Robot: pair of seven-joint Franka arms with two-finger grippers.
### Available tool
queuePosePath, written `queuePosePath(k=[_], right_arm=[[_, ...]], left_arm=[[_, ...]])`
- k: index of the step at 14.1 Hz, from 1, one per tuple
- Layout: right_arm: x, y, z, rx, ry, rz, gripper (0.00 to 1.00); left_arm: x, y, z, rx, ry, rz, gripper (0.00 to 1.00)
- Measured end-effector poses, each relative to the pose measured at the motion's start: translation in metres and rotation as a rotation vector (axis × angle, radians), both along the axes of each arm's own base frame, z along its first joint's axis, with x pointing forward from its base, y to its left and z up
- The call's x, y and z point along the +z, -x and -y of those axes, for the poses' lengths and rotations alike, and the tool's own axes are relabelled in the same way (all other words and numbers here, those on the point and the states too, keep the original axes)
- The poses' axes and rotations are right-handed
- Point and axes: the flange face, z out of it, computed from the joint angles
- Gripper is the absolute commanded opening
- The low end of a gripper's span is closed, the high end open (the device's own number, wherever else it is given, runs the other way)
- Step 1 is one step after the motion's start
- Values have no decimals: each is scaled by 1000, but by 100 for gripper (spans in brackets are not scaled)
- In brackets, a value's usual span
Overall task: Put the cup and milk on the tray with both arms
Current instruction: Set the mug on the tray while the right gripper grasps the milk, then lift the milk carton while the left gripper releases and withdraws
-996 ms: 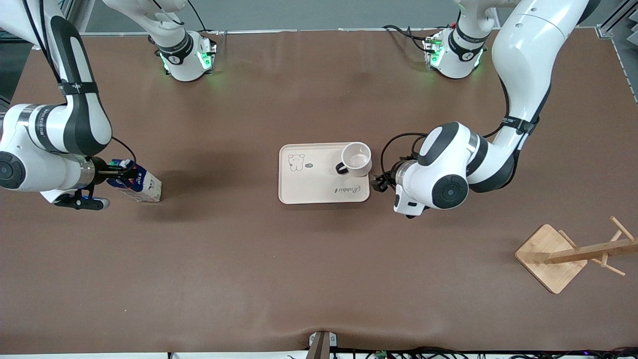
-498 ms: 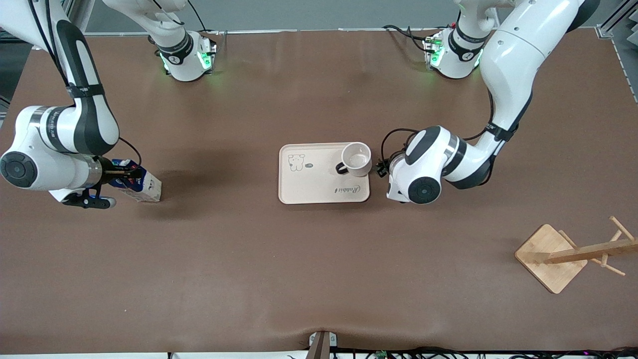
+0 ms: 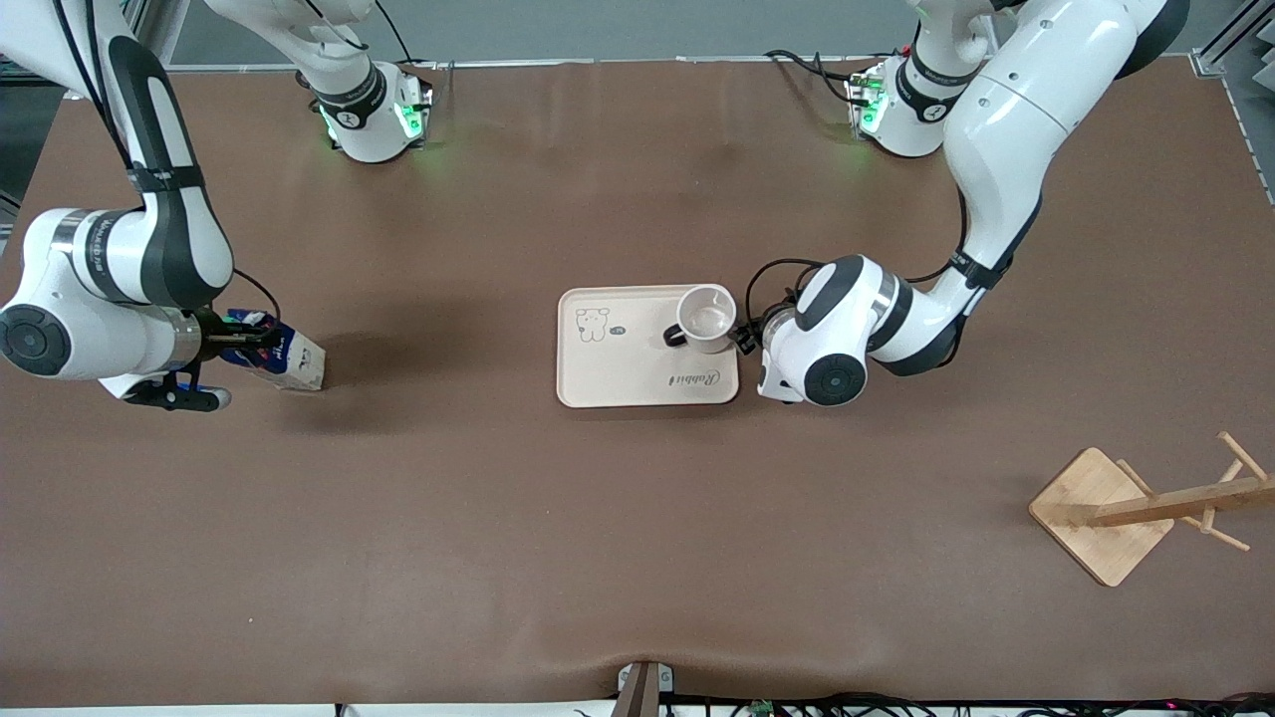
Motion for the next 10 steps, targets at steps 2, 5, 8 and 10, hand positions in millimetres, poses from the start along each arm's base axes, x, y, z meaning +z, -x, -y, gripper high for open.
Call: queuePosePath(k=[2, 5, 8, 10], right_arm=[[10, -3, 1, -2, 1, -3, 0], [14, -2, 1, -3, 0, -14, 0], [33, -3, -11, 15, -4, -52, 0], [64, -7, -34, 52, -3, -75, 0]], left_arm=[[-1, 0, 6, 18, 21, 7, 100], [4, -4, 11, 34, 33, 24, 100], [30, -29, -2, 66, 46, 73, 100], [67, -51, -17, 59, 30, 133, 100]])
